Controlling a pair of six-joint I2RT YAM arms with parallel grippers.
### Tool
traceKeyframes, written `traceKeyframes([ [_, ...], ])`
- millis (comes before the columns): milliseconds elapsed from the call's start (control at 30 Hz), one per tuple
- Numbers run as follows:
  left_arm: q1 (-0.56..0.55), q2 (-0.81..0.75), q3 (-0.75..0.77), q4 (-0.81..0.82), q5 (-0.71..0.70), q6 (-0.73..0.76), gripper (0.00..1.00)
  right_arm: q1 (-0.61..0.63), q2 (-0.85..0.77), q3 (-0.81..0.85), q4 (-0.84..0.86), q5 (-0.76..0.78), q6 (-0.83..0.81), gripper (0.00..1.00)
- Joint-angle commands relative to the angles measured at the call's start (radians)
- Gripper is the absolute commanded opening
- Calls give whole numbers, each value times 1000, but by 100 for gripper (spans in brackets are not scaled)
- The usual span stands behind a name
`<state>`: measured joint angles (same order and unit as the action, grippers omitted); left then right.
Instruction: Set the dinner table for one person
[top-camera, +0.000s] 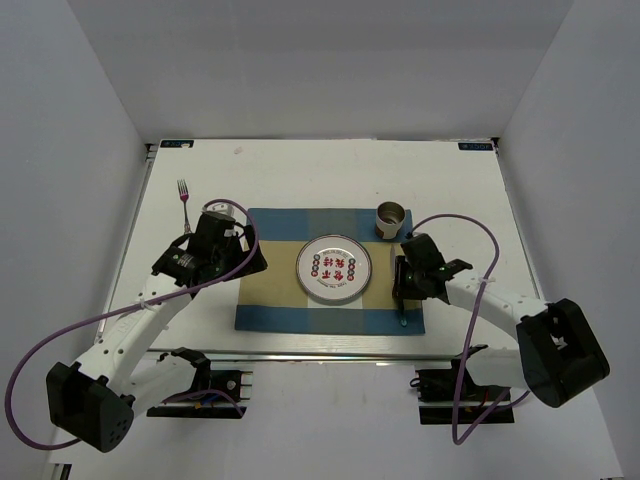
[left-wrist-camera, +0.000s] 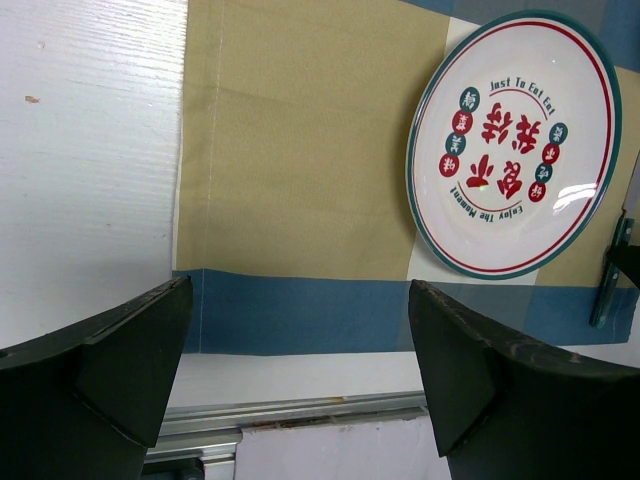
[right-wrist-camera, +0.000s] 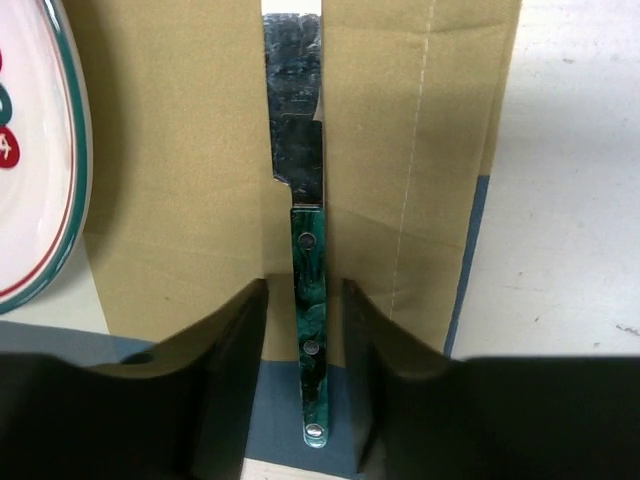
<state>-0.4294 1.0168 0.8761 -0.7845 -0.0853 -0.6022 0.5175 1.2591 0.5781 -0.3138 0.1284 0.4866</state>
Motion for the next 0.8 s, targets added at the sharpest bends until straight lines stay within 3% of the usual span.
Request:
traceKeyframes([
  [0, 7, -21, 17, 5, 1, 2, 98, 6, -24, 37, 9, 0, 0, 43],
  [100, 8, -14, 35, 4, -14, -7, 98, 7, -61, 54, 2, -7, 9, 69],
  [133, 8, -12, 43, 2, -25, -25, 98, 7, -72, 58, -4, -9, 9, 84],
  [367, 30, 71, 127, -10, -277, -205, 98, 12, -188, 129, -47, -38, -3, 89],
  [600, 178, 344, 405, -94, -309, -215, 98, 7, -199, 192, -113, 10, -40, 89],
  [767, 358, 544, 541, -87, -259, -159, 98, 9, -289, 143, -71, -84, -39, 89],
])
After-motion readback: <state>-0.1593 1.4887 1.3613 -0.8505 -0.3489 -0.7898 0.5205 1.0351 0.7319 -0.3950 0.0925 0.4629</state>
